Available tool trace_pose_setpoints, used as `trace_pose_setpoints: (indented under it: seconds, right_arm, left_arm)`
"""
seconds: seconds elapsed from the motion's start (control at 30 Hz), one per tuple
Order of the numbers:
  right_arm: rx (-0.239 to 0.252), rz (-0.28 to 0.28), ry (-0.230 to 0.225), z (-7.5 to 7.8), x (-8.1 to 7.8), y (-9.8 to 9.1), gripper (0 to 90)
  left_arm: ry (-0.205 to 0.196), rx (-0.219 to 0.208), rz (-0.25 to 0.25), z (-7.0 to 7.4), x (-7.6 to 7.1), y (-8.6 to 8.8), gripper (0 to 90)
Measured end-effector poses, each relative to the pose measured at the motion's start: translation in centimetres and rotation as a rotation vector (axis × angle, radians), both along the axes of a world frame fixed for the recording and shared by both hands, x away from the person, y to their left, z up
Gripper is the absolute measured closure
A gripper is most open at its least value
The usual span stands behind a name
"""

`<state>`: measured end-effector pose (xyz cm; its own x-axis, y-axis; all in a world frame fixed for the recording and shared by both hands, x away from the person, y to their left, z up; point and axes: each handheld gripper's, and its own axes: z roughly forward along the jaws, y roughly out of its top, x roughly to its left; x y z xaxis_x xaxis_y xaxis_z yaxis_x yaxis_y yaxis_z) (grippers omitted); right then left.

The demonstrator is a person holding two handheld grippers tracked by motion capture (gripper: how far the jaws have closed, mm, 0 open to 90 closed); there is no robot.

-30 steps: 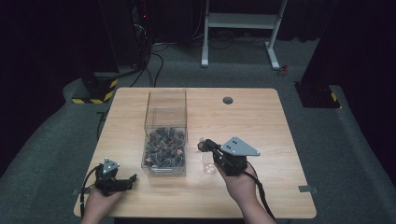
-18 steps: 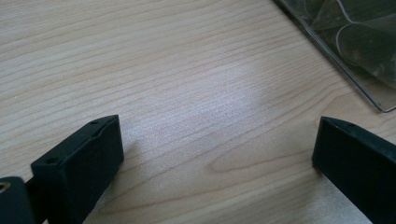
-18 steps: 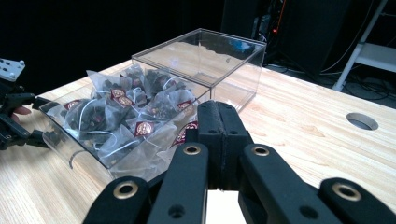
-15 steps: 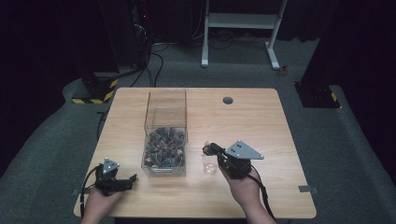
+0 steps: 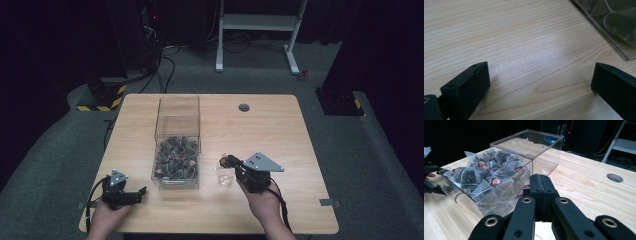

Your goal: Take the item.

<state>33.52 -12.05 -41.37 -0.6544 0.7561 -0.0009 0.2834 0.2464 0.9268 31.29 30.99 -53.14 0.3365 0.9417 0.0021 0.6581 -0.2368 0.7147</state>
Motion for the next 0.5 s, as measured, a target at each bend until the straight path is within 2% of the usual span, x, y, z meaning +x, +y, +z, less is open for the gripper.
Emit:
trace_pose_setpoints:
  seconds: [0.5]
  right_arm:
    - [-0.003, -0.004, 0.024, -1.05, 0.04, -0.46, 90.0]
  left_arm:
    - [-0.001, 0.001, -0.001, 0.0, 0.02, 0.01, 2.2]
